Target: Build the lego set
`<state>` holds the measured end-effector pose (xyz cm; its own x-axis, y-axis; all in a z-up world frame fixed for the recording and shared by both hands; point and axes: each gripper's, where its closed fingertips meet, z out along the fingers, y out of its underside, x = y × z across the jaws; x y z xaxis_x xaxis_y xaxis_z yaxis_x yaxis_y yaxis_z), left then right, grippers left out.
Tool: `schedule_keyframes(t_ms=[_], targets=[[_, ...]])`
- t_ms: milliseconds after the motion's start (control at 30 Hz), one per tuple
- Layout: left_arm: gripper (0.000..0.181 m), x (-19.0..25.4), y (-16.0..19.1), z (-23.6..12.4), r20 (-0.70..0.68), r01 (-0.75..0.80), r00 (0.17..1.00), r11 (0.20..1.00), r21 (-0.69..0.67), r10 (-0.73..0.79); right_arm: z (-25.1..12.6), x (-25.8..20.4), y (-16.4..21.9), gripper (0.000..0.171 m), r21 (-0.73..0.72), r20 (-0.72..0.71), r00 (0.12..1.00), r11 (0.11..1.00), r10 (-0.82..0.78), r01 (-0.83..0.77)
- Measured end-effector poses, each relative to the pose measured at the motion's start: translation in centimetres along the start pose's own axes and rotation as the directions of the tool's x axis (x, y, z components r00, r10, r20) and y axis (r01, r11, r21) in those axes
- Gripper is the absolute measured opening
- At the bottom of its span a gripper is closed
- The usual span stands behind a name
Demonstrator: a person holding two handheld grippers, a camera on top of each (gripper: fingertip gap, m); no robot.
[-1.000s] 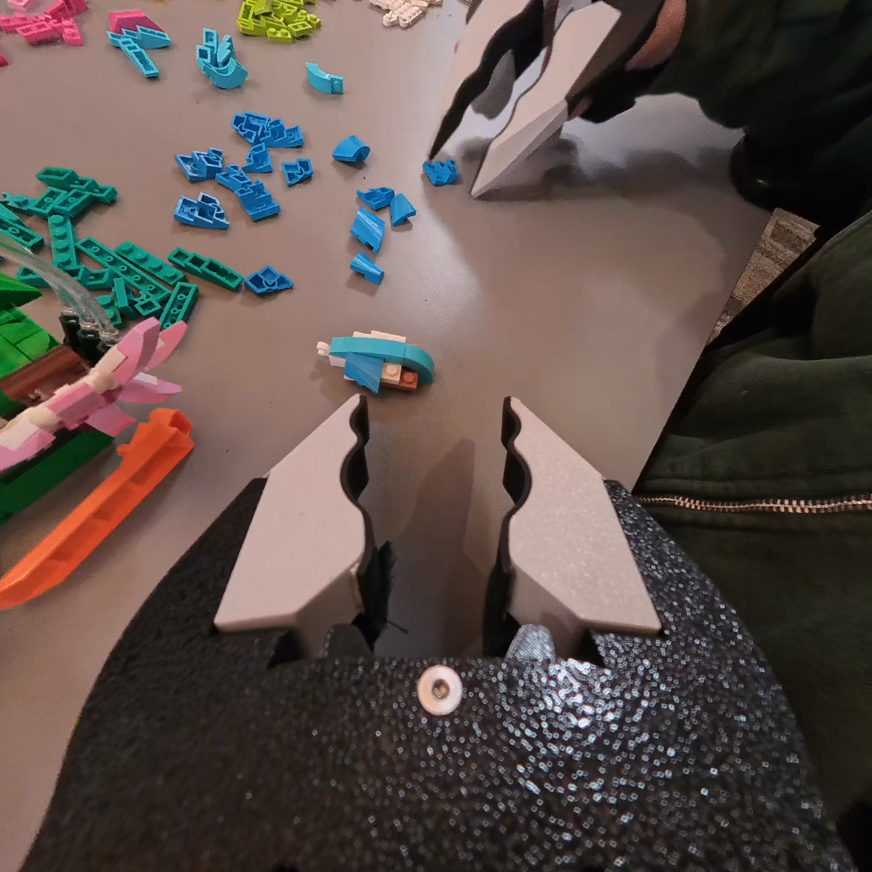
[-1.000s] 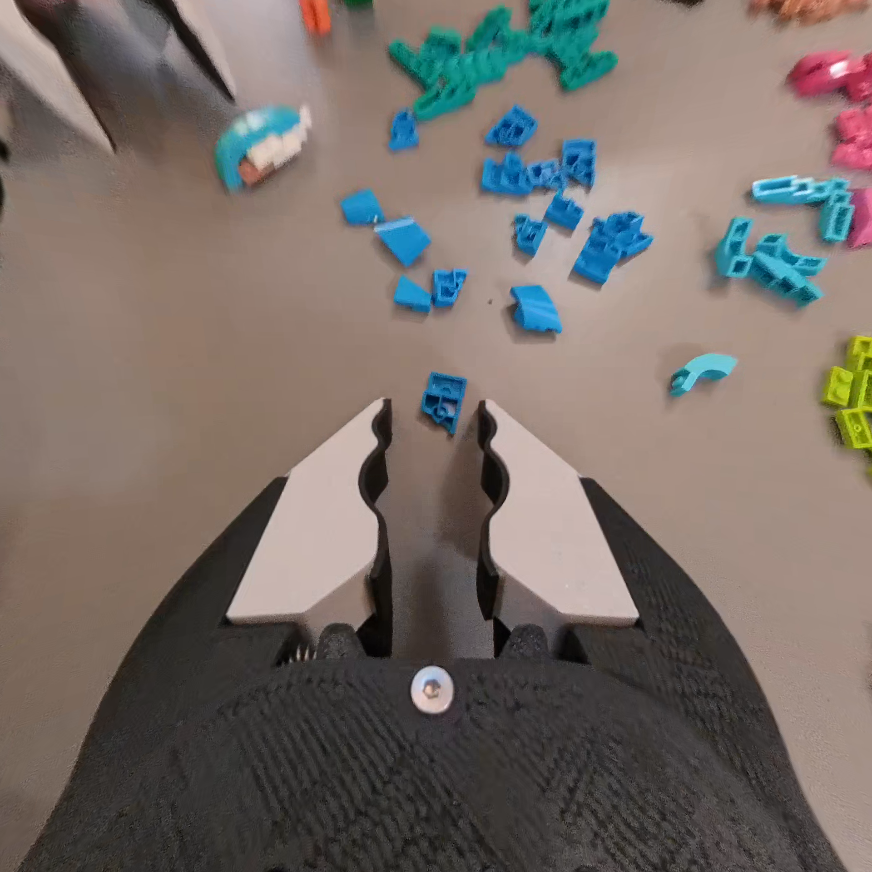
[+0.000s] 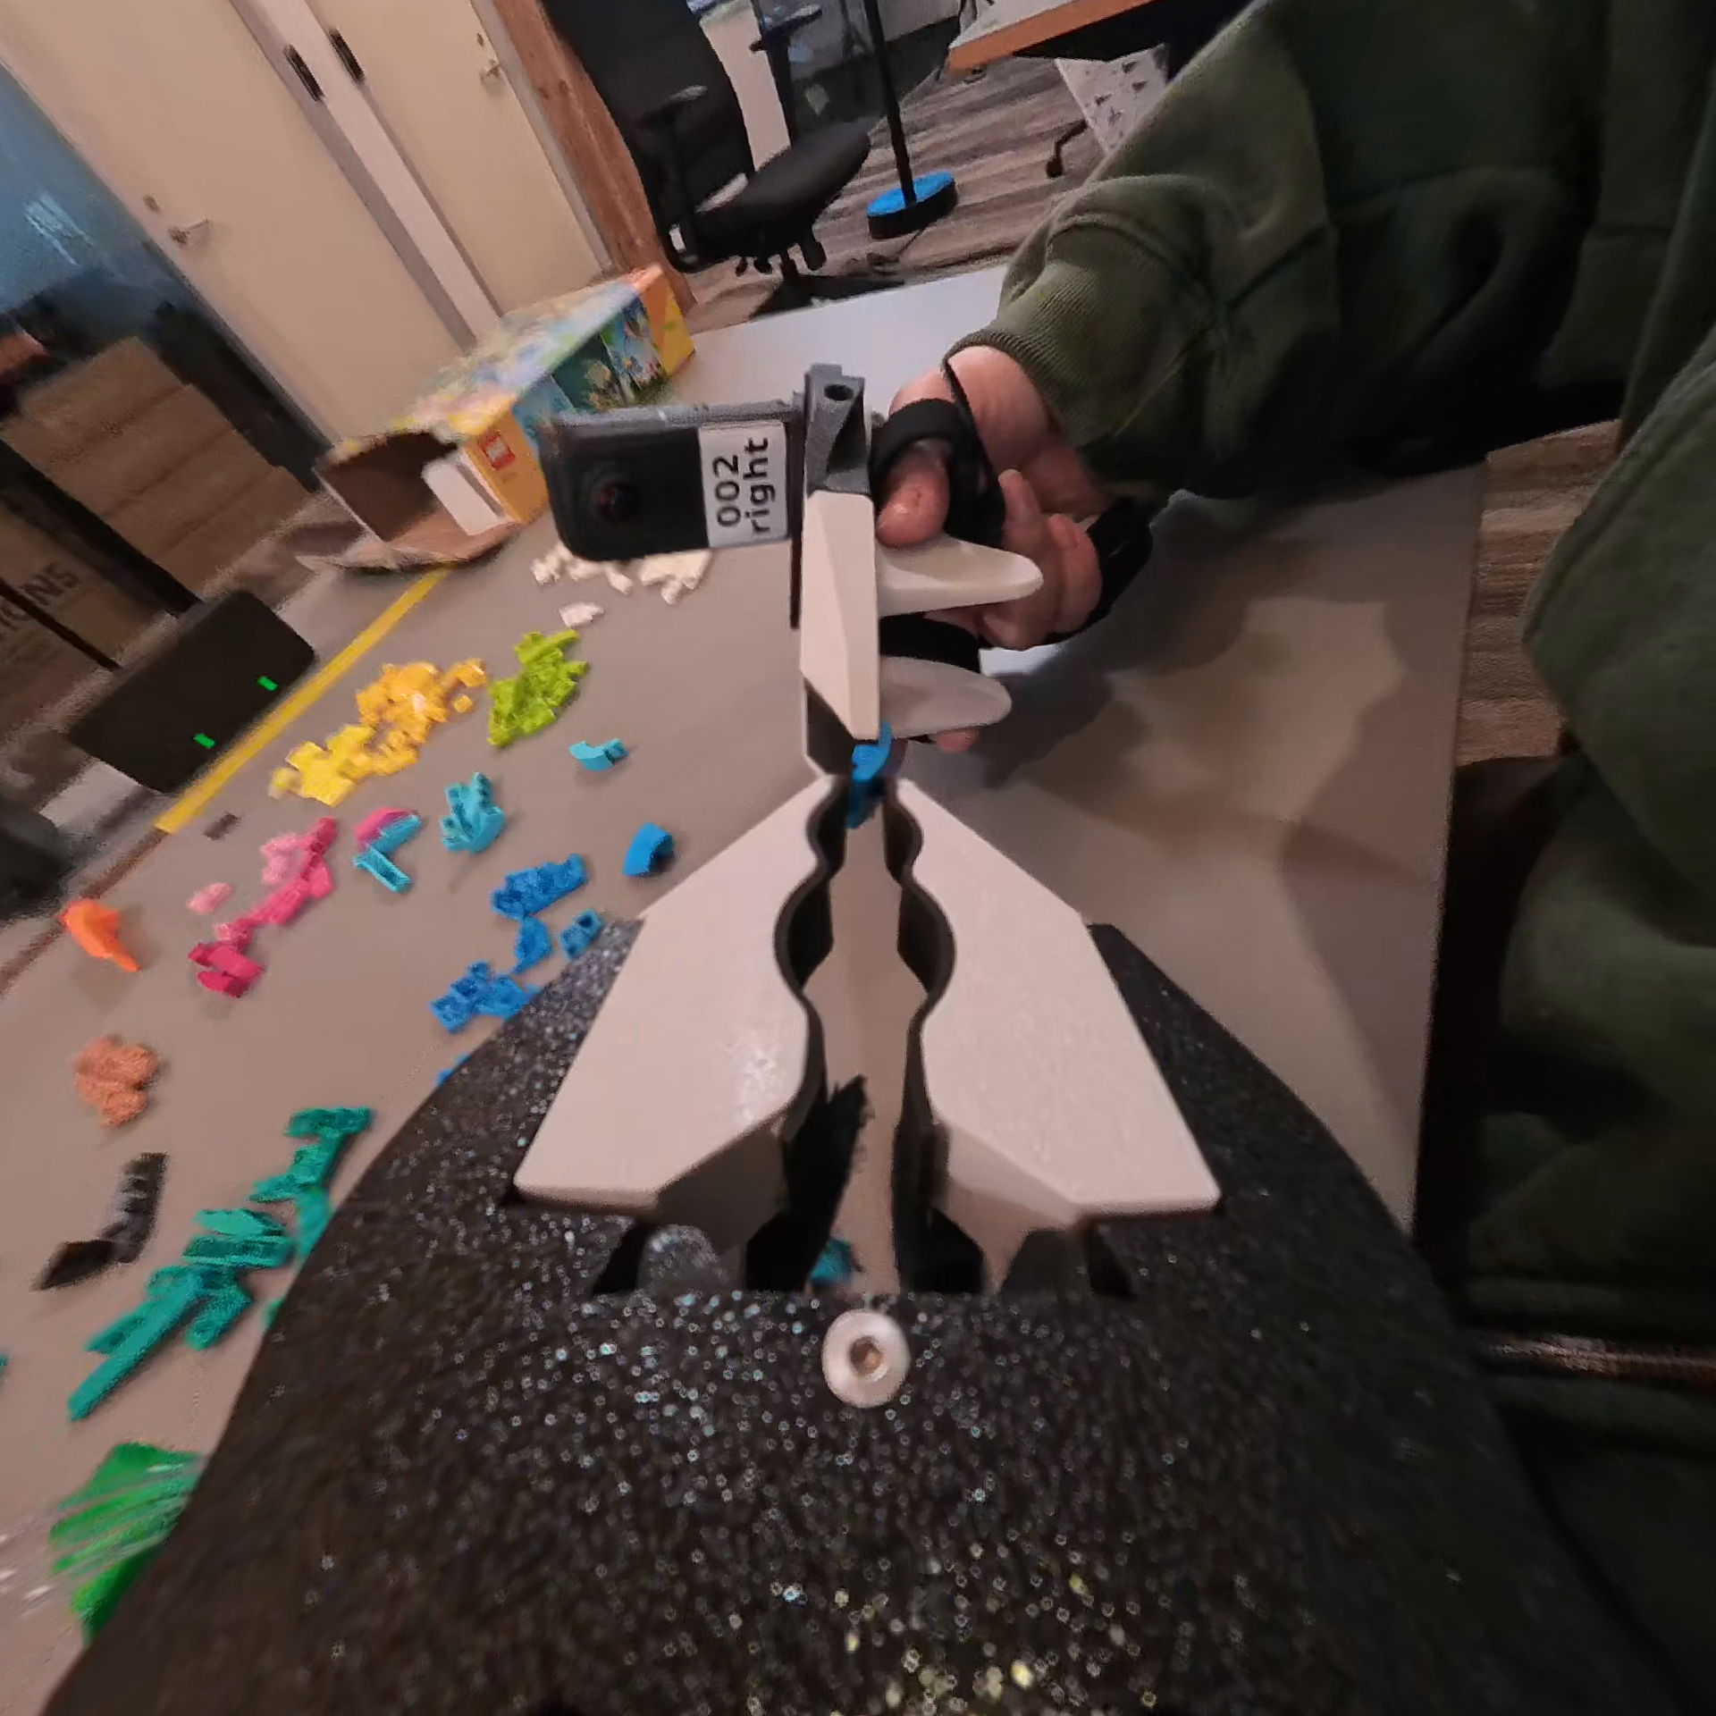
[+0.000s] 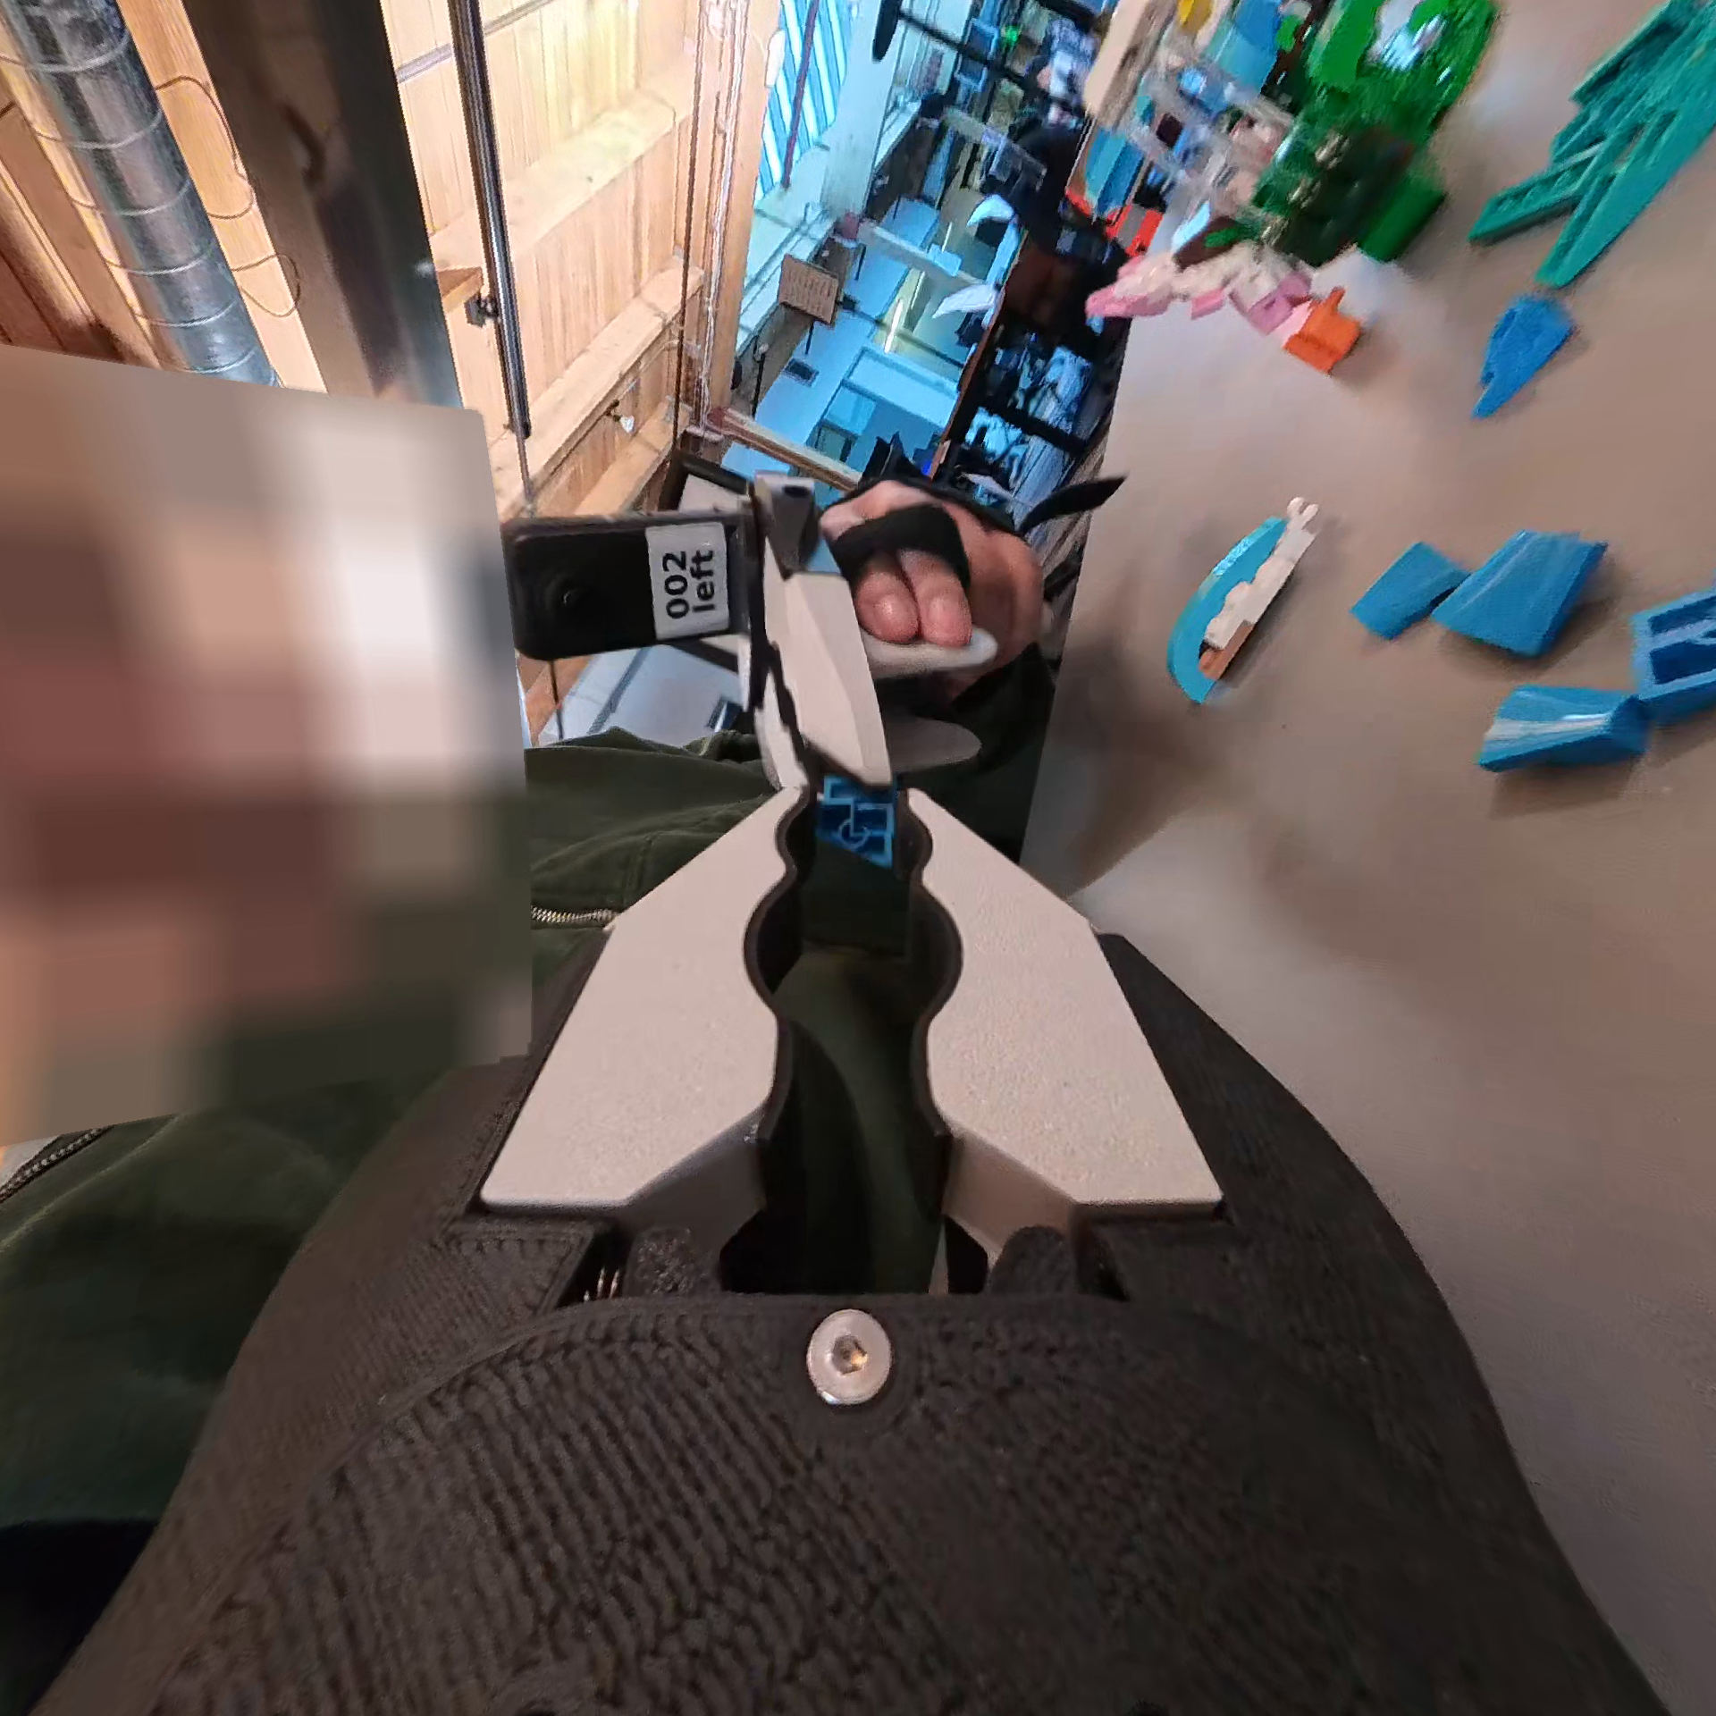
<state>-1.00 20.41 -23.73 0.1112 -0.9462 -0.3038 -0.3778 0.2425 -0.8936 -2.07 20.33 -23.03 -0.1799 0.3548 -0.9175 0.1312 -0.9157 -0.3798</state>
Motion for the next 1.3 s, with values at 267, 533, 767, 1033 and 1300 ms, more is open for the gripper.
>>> schedule_keyframes(t_ms=[267,533,767,1033,1300], targets=[[0.001,-0.4,0.0,-0.2,-0.18,0.605,0.781,0.796,-0.022,-0.598,-1.0,0.8,-1.0,0.021,-0.137,-0.271,0.807,0.851,-0.524,0.507],[0.0,0.4,0.0,-0.2,-0.294,0.695,0.678,0.718,-0.041,-0.674,-0.2,0.2,-0.3,0.007,-0.161,-0.212,0.824,0.851,-0.525,0.5],[0.004,-1.2,0.6,-0.2,-0.231,0.726,0.669,0.687,0.003,-0.706,-0.3,1.1,-1.4,0.005,-0.081,-0.224,0.901,0.928,-0.372,0.363],[0.034,-5.4,1.9,-3.5,0.026,0.619,0.78,0.778,0.111,-0.625,-5.1,8.7,-1.9,0.005,-0.177,-0.601,0.782,0.982,-0.165,0.071],[0.029,-5.9,1.3,-5.1,-0.002,0.594,0.8,0.791,0.146,-0.6,-6.0,9.1,-2.1,0.006,-0.307,-0.689,0.692,0.952,-0.216,-0.009]])
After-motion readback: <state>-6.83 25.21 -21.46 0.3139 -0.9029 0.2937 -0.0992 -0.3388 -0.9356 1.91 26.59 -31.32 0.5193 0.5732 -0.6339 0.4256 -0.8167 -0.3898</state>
